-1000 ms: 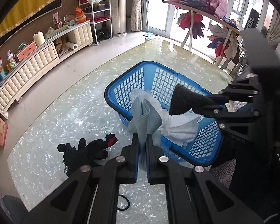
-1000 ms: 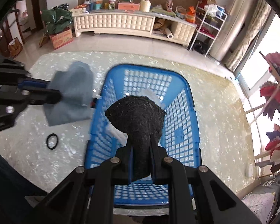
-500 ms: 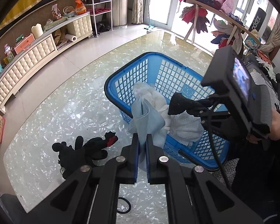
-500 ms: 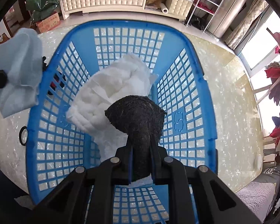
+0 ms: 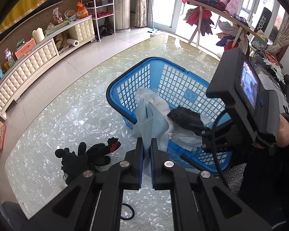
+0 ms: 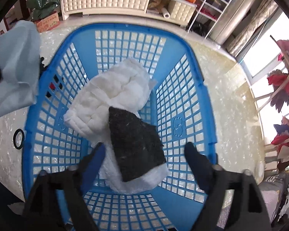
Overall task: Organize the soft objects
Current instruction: 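Carry the black cloth into the basket and release it with the right gripper, then lower the light blue cloth into the blue basket and open the left gripper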
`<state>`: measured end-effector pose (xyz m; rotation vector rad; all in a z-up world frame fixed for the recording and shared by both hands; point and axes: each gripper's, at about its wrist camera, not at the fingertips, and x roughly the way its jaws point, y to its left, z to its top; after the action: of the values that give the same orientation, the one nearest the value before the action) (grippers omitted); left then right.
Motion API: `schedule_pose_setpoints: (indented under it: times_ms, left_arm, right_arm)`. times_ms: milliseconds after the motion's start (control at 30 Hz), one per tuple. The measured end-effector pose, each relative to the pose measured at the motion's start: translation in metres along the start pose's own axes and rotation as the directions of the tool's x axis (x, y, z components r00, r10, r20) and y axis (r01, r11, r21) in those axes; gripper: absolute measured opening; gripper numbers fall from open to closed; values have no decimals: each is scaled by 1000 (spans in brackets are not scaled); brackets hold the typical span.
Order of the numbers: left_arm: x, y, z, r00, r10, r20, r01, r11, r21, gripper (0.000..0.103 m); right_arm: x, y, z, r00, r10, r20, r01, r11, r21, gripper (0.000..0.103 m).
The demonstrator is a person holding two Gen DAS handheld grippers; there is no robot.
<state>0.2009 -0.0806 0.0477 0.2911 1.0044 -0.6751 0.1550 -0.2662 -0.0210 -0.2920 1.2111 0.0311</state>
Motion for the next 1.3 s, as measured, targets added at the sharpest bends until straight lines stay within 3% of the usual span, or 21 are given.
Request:
schedule_pose_setpoints:
  times_ms: [200,600,1100,1300]
  left_arm:
    - [-10,-10,4,1000,-6,28,5,1000,21,5]
    - [-22,-50,17,995,-62,77,55,994,89,5]
    - [56,-80,13,993,-82,-84,94,985,146,5]
    - [78,-83,12,992,-92,-91,105,983,153,5]
  right_arm:
    - [-25,-2,-9,998,-17,68,18,1000,-9,102]
    - [-51,-22,-29,989,-23,146,22,1000,12,102]
    - [-39,-50,-55,988,45,146,-59,994,92,102]
    - [-34,-55,-58,985,88,151,-104,990,98,103]
